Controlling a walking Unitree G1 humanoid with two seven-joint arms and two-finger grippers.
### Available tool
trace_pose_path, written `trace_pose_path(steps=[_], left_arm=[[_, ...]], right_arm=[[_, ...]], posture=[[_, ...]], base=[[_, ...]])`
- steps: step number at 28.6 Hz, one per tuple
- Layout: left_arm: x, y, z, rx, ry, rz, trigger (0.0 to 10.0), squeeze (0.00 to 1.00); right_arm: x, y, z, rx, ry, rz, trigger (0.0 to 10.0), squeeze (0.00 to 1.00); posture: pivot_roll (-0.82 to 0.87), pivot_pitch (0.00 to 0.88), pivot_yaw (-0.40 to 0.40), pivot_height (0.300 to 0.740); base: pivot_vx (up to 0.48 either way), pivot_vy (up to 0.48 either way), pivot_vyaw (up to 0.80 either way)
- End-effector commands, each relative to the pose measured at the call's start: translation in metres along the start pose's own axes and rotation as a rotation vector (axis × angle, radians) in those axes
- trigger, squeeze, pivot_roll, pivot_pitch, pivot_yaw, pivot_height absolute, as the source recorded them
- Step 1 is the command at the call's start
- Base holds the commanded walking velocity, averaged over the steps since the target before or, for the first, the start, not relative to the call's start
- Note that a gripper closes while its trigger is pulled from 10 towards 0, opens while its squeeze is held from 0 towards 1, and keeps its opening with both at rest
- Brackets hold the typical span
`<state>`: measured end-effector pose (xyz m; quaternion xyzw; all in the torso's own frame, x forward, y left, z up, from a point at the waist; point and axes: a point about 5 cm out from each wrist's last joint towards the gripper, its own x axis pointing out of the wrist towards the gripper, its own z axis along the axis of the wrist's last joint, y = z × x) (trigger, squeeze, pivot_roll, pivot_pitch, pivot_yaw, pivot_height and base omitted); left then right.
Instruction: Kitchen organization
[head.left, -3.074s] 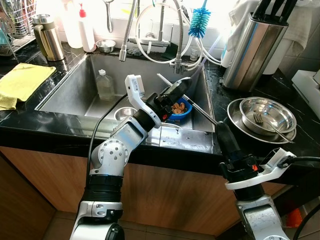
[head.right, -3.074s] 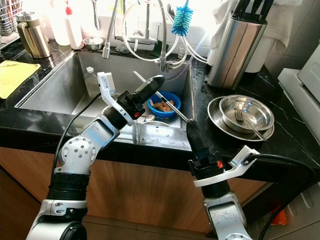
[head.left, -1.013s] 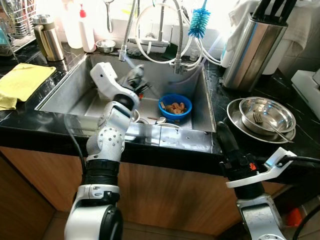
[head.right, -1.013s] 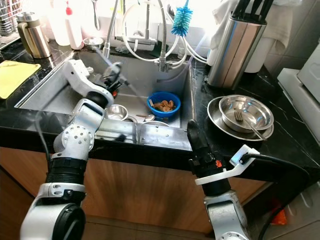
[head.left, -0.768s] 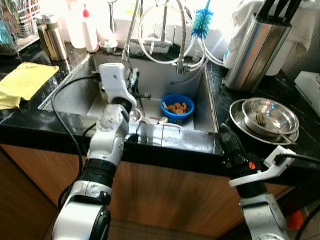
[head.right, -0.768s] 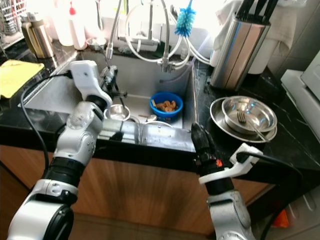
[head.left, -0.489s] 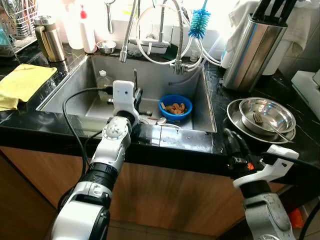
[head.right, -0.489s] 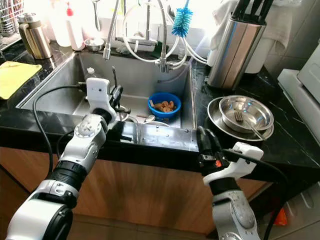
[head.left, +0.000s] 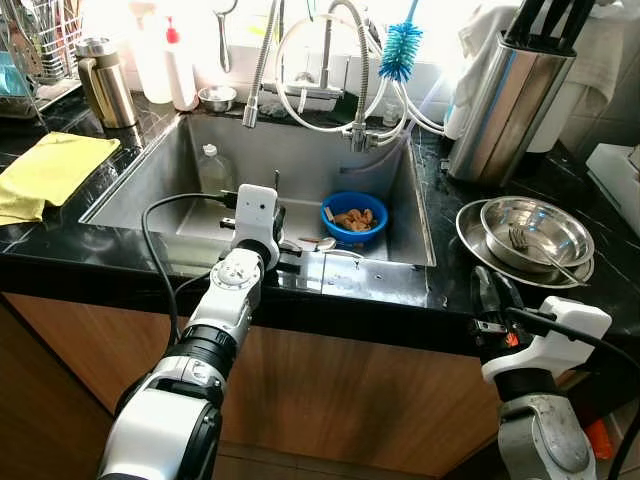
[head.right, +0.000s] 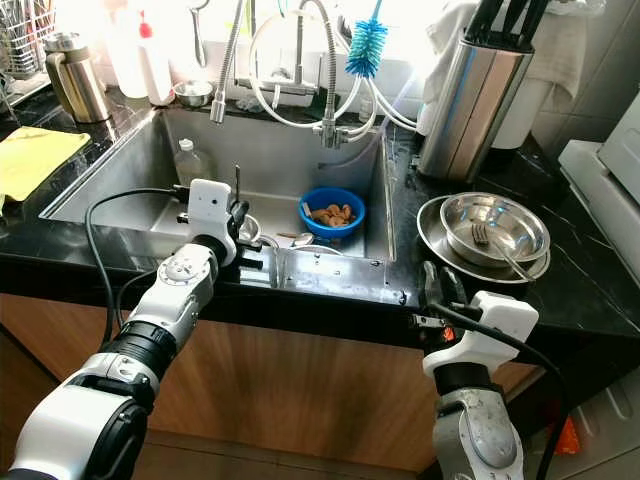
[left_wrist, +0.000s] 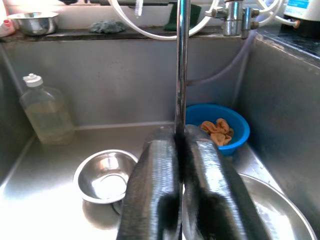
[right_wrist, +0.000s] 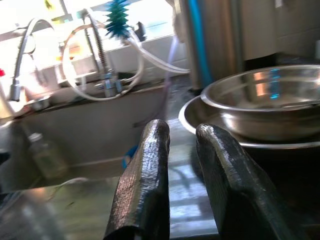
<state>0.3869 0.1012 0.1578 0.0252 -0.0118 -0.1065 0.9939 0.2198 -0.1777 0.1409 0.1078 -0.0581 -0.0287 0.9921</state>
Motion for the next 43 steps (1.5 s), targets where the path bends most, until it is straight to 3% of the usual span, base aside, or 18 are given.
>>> trace_pose_path(steps=[1,6,13,14,15,19,20,22,23,27,29,30,31,34,35,37,39,43], left_arm=[[0.002,-0.004,0.000,-0.004,0.005,-0.017,10.0,1.00],[0.002,-0.004,-0.002,-0.007,0.012,-0.018,10.0,1.00],[0.002,-0.003,-0.002,-0.005,0.011,-0.015,10.0,1.00],[0.001,-0.002,-0.002,0.008,-0.001,-0.016,10.0,0.54],[0.000,-0.002,-0.002,0.014,-0.008,-0.018,10.0,0.00],[-0.005,0.008,0.007,0.041,-0.120,-0.022,10.0,0.00],[-0.007,0.018,0.022,0.008,-0.213,0.007,10.0,0.00],[-0.009,0.027,0.033,-0.003,-0.278,0.030,10.0,0.00],[-0.012,0.034,0.047,0.024,-0.342,0.042,10.0,0.00],[-0.024,0.052,0.062,0.110,-0.415,0.070,10.0,0.00],[-0.040,0.069,0.062,0.169,-0.427,0.099,10.0,0.00],[-0.040,0.069,0.062,0.169,-0.427,0.099,10.0,0.00],[-0.052,0.077,0.059,0.209,-0.420,0.110,10.0,0.00],[-0.071,0.084,0.049,0.244,-0.389,0.135,10.0,0.00],[-0.082,0.084,0.040,0.249,-0.364,0.143,10.0,0.00],[-0.086,0.083,0.035,0.254,-0.349,0.144,10.0,0.00],[-0.101,0.077,0.020,0.271,-0.314,0.159,10.0,0.00],[-0.111,0.073,0.011,0.259,-0.287,0.183,10.0,0.00]], right_arm=[[-0.001,-0.005,0.007,-0.027,-0.041,-0.049,10.0,0.00],[-0.001,-0.010,0.009,-0.040,-0.049,-0.091,10.0,0.00],[-0.001,-0.015,0.014,-0.131,-0.078,-0.158,10.0,0.00],[-0.002,-0.015,0.015,-0.172,-0.082,-0.165,10.0,0.00],[-0.002,-0.014,0.015,-0.188,-0.084,-0.166,10.0,0.00],[-0.005,-0.014,0.016,-0.191,-0.096,-0.180,10.0,0.00],[-0.005,-0.014,0.016,-0.196,-0.096,-0.180,10.0,0.00],[-0.005,-0.014,0.014,-0.207,-0.092,-0.178,10.0,0.00],[-0.005,-0.013,0.013,-0.214,-0.091,-0.178,10.0,0.00],[-0.004,-0.009,0.014,-0.230,-0.099,-0.173,10.0,0.00],[-0.005,-0.010,0.014,-0.242,-0.103,-0.178,10.0,0.00],[-0.005,-0.010,0.014,-0.242,-0.103,-0.178,10.0,0.00],[-0.006,-0.012,0.014,-0.245,-0.105,-0.189,10.0,0.00],[-0.007,-0.014,0.015,-0.250,-0.107,-0.202,10.0,0.00],[-0.007,-0.015,0.014,-0.251,-0.107,-0.205,10.0,0.00],[-0.007,-0.015,0.014,-0.252,-0.108,-0.206,10.0,0.00],[-0.005,-0.015,0.015,-0.256,-0.117,-0.213,10.0,0.00],[-0.005,-0.018,0.016,-0.262,-0.122,-0.224,10.0,0.00]], posture=[[0.06,0.027,-0.048,0.740],[0.06,0.033,-0.048,0.740],[0.06,0.042,-0.049,0.740],[0.06,0.043,-0.049,0.740],[0.06,0.044,-0.049,0.740],[0.06,0.049,-0.052,0.740],[0.06,0.049,-0.053,0.740],[0.06,0.050,-0.054,0.740],[0.07,0.048,-0.056,0.740],[0.07,0.046,-0.050,0.740],[0.07,0.046,-0.045,0.740],[0.07,0.046,-0.045,0.740],[0.07,0.046,-0.042,0.740],[0.08,0.045,-0.042,0.740],[0.09,0.043,-0.041,0.740],[0.09,0.042,-0.040,0.740],[0.08,0.037,-0.035,0.740],[0.09,0.029,-0.033,0.740]], base=[[0.000,0.000,0.00],[0.000,0.000,0.00],[0.000,0.000,0.00],[0.000,0.000,0.00],[0.000,0.000,0.00],[0.000,0.000,0.00],[0.000,0.000,0.00],[0.000,0.000,0.00],[0.000,0.000,0.00],[0.000,0.000,0.00],[0.000,0.000,0.00],[0.000,0.000,0.00],[0.000,0.000,0.00],[0.000,0.000,0.00],[0.000,0.000,0.00],[0.000,0.000,0.00],[0.000,0.000,0.00],[0.000,0.000,0.00]])
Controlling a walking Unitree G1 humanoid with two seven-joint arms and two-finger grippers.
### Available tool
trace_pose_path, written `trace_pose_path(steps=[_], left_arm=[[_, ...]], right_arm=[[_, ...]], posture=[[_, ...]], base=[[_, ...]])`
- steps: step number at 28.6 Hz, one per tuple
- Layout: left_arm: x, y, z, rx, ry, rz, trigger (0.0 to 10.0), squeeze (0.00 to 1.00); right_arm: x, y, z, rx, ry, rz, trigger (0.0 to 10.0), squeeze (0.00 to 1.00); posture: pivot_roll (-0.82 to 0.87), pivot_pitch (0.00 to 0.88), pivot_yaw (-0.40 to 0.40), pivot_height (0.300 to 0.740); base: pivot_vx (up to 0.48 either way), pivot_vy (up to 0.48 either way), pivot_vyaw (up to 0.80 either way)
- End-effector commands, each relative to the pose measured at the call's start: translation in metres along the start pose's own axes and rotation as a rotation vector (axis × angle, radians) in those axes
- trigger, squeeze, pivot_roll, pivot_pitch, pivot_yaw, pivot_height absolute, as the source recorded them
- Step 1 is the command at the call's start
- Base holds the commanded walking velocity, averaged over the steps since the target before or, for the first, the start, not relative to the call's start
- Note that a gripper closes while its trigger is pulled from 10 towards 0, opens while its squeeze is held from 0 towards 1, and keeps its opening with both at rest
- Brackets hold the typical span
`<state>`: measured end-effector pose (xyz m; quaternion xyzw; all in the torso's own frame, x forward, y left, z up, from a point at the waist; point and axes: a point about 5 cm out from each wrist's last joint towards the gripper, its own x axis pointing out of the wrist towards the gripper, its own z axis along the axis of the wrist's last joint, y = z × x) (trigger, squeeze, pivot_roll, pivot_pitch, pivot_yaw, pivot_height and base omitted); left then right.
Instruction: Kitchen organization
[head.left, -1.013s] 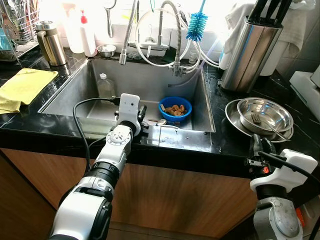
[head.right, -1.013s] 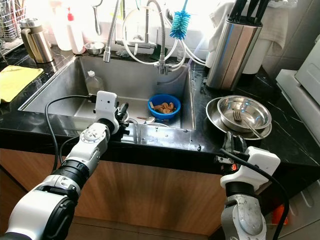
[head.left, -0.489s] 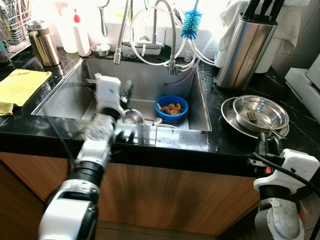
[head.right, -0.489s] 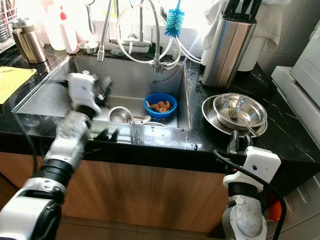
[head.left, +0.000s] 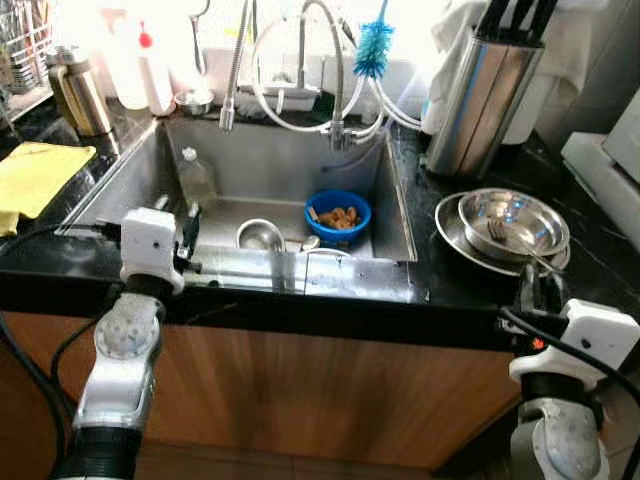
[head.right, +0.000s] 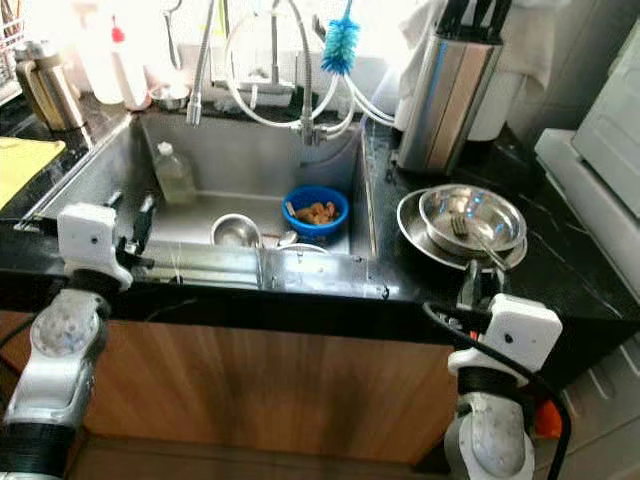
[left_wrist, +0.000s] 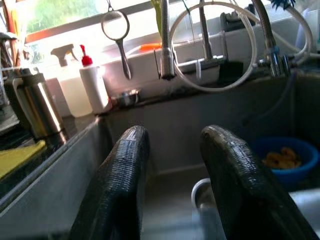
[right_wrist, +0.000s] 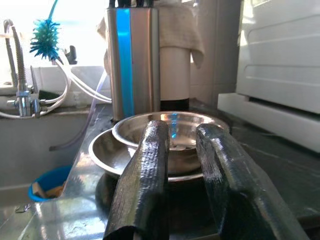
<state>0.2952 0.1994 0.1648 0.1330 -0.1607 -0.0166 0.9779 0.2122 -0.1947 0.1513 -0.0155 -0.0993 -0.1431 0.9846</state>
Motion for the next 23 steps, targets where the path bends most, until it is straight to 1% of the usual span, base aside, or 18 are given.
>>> trace_pose_path(steps=[1,2,4,5,8,10,23], left_arm=[[-0.001,-0.005,0.005,-0.003,-0.007,0.006,10.0,0.00],[-0.001,-0.005,0.005,-0.003,-0.007,0.006,10.0,0.00],[-0.005,-0.012,0.002,-0.018,0.014,-0.001,10.0,0.00],[-0.005,-0.013,0.002,-0.021,0.016,-0.002,10.0,0.00],[-0.004,-0.018,0.003,-0.027,0.019,-0.002,10.0,0.00],[0.000,-0.023,0.004,-0.038,0.020,-0.002,10.0,0.00],[-0.001,-0.024,0.006,-0.036,0.030,0.004,10.0,0.00]], right_arm=[[0.000,-0.004,-0.001,-0.008,-0.003,-0.023,10.0,0.00],[0.000,-0.004,-0.001,-0.008,-0.003,-0.023,10.0,0.00],[0.000,-0.006,-0.002,-0.011,-0.001,-0.029,10.0,0.00],[0.001,-0.006,-0.002,-0.012,-0.002,-0.029,10.0,0.00],[0.001,-0.006,-0.001,-0.015,-0.005,-0.031,10.0,0.00],[0.002,-0.008,-0.001,-0.019,-0.009,-0.039,10.0,0.00],[0.002,-0.009,-0.002,-0.019,-0.011,-0.040,10.0,0.00]], posture=[[0.09,0.026,-0.033,0.740],[0.09,0.026,-0.033,0.740],[0.08,0.018,-0.030,0.740],[0.08,0.018,-0.030,0.740],[0.08,0.011,-0.027,0.740],[0.08,0.010,-0.027,0.740],[0.08,0.010,-0.027,0.740]], base=[[0.000,0.000,0.00],[0.000,0.000,0.00],[0.000,0.000,0.00],[0.000,0.000,0.00],[0.000,0.000,0.00],[0.000,0.000,0.00],[0.000,0.000,0.00]])
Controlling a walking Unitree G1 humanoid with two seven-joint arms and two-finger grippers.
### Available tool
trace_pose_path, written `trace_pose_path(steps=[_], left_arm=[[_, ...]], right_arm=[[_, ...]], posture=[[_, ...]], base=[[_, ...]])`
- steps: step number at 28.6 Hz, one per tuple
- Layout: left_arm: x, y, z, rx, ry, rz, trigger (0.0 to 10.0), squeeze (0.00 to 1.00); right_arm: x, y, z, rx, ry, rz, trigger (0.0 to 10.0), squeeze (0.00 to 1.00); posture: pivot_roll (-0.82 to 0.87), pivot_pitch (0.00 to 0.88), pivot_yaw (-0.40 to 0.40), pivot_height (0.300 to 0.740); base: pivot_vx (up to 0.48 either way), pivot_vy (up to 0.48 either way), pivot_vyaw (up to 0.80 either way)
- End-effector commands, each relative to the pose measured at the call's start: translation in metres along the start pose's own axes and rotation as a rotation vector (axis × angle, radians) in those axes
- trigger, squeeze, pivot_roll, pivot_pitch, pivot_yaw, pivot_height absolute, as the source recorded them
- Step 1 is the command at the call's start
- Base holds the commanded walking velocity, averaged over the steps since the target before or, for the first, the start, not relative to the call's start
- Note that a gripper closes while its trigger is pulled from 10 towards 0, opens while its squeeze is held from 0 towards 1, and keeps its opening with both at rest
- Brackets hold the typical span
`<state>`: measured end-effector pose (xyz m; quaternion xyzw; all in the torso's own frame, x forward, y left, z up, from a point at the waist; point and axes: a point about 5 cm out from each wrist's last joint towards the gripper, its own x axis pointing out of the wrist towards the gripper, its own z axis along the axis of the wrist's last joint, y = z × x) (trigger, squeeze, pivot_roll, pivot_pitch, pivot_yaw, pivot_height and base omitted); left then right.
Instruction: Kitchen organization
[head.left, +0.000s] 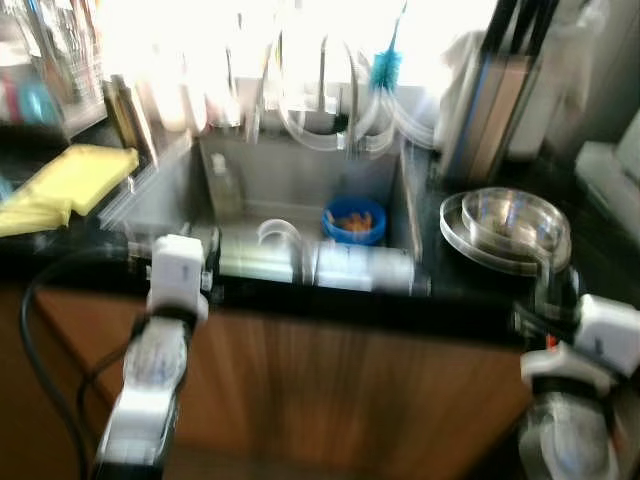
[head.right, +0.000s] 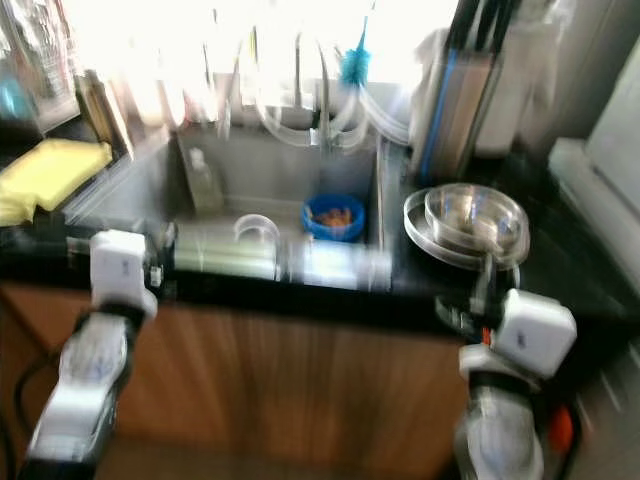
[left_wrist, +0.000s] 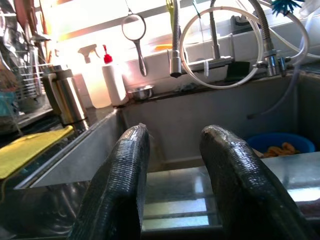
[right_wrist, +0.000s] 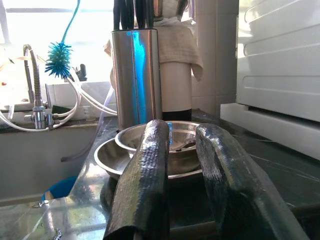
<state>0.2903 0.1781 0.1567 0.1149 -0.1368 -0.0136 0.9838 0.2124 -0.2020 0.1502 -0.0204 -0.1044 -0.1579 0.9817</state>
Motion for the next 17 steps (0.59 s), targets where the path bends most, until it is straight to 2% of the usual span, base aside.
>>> trace_pose_path(steps=[1,10,12,17], left_arm=[[0.004,-0.002,0.006,0.002,-0.019,-0.001,10.0,0.00],[0.005,-0.003,0.007,-0.004,-0.017,0.003,10.0,0.00],[0.012,-0.033,-0.002,-0.087,0.012,-0.055,10.0,0.00],[0.010,-0.041,-0.006,-0.122,0.033,-0.067,10.0,0.00]], right_arm=[[0.000,-0.002,0.000,-0.007,0.000,-0.010,10.0,0.00],[0.000,-0.002,-0.001,-0.011,-0.001,-0.012,10.0,0.00],[0.000,-0.012,-0.004,-0.015,0.009,-0.019,10.0,0.00],[0.001,-0.021,-0.001,-0.029,0.006,-0.032,10.0,0.00]], posture=[[0.08,0.010,-0.027,0.740],[0.08,0.003,-0.027,0.740],[0.02,0.000,-0.058,0.740],[0.01,0.000,-0.075,0.740]], base=[[0.000,0.000,0.00],[0.000,0.000,0.00],[0.000,0.000,0.00],[0.000,0.000,0.00]])
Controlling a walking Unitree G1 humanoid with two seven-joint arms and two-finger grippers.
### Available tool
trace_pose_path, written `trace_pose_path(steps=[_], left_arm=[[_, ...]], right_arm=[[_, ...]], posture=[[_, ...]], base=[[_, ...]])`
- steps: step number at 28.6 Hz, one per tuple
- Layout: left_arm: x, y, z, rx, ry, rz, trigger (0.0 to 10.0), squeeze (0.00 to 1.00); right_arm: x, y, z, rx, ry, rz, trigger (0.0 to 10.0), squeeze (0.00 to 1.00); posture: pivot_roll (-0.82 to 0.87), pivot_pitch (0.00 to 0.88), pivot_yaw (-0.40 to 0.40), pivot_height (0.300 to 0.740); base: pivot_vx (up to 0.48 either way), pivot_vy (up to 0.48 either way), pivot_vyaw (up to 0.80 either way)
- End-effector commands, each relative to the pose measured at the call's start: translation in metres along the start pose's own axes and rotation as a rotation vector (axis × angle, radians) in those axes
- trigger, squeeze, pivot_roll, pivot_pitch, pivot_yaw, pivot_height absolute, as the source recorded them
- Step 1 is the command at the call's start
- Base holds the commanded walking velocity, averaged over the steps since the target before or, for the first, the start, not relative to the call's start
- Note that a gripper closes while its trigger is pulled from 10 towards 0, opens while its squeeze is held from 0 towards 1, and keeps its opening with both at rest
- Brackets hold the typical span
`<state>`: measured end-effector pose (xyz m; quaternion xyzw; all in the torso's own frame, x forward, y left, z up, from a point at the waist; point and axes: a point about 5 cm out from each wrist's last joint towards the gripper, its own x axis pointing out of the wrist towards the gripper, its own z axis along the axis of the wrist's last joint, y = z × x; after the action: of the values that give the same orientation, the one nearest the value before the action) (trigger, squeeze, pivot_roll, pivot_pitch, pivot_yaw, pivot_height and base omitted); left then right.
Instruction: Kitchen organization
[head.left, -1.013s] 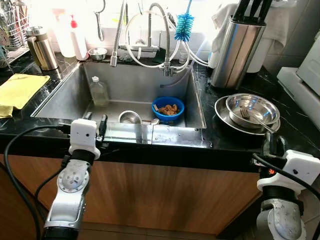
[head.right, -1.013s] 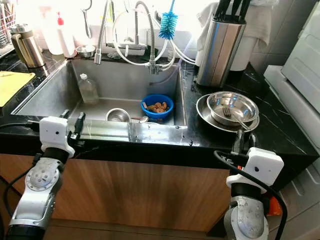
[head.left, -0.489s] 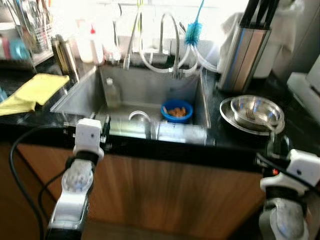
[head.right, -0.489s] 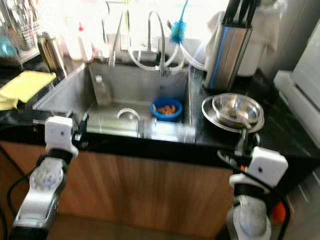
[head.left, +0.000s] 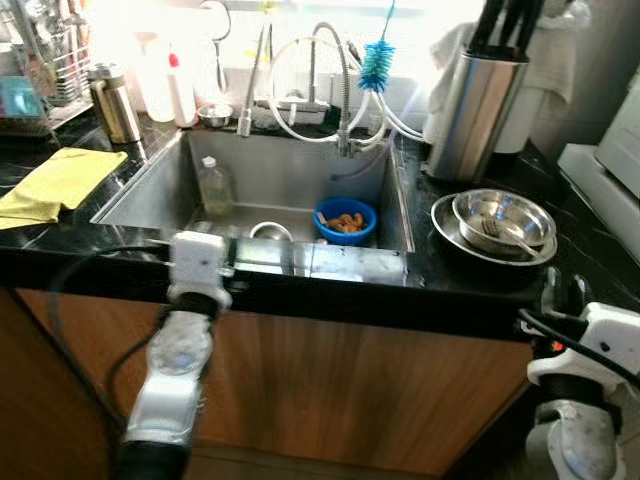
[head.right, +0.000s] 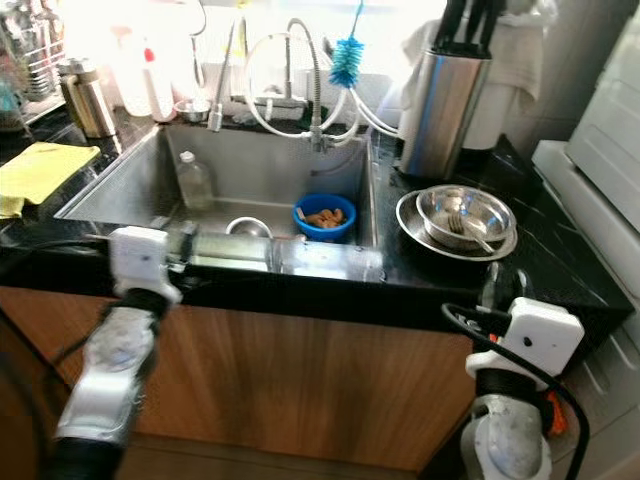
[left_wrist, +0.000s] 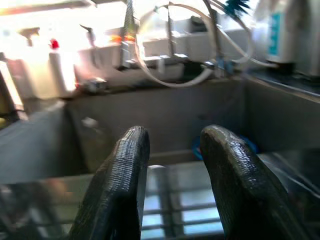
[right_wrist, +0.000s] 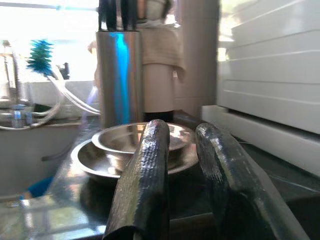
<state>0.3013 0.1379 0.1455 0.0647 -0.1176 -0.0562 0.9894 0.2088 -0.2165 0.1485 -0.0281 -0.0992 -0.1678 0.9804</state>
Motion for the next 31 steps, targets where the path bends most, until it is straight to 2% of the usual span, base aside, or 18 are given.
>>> trace_pose_path(steps=[1,6,10,13,18,26,31], left_arm=[[-0.001,0.000,-0.004,-0.028,0.013,0.011,10.0,0.00],[-0.006,-0.006,-0.006,-0.045,0.015,0.025,10.0,0.00],[-0.004,-0.006,-0.004,-0.041,0.004,0.028,10.0,0.00],[-0.001,-0.003,0.000,-0.024,-0.014,0.023,10.0,0.00],[0.004,0.007,0.001,0.005,-0.020,0.039,10.0,0.00],[0.006,0.005,0.001,-0.010,-0.014,0.035,10.0,0.00],[0.012,0.006,0.002,-0.004,-0.017,0.009,10.0,0.00]], right_arm=[[0.001,-0.006,0.002,-0.015,-0.002,-0.011,10.0,0.00],[0.000,-0.014,0.005,-0.036,-0.004,0.000,10.0,0.00],[0.007,-0.016,0.007,-0.036,-0.014,-0.004,10.0,0.00],[0.012,-0.013,0.007,-0.023,-0.026,-0.006,10.0,0.00],[0.013,0.006,0.002,0.019,-0.010,0.039,10.0,0.00],[0.012,0.004,-0.004,0.019,0.004,0.008,10.0,0.00],[0.006,0.005,-0.007,0.022,0.010,-0.016,10.0,0.00]], posture=[[0.00,0.000,-0.082,0.740],[0.00,0.000,-0.109,0.740],[0.03,0.000,-0.109,0.740],[0.05,0.000,-0.098,0.740],[0.06,0.000,-0.111,0.740],[0.07,0.000,-0.078,0.740],[0.06,0.000,-0.055,0.740]], base=[[0.000,0.000,0.00],[0.000,0.000,0.00],[0.000,0.000,0.00],[0.000,0.000,0.00],[0.000,0.000,0.00],[0.000,0.000,0.00],[0.000,0.000,0.00]])
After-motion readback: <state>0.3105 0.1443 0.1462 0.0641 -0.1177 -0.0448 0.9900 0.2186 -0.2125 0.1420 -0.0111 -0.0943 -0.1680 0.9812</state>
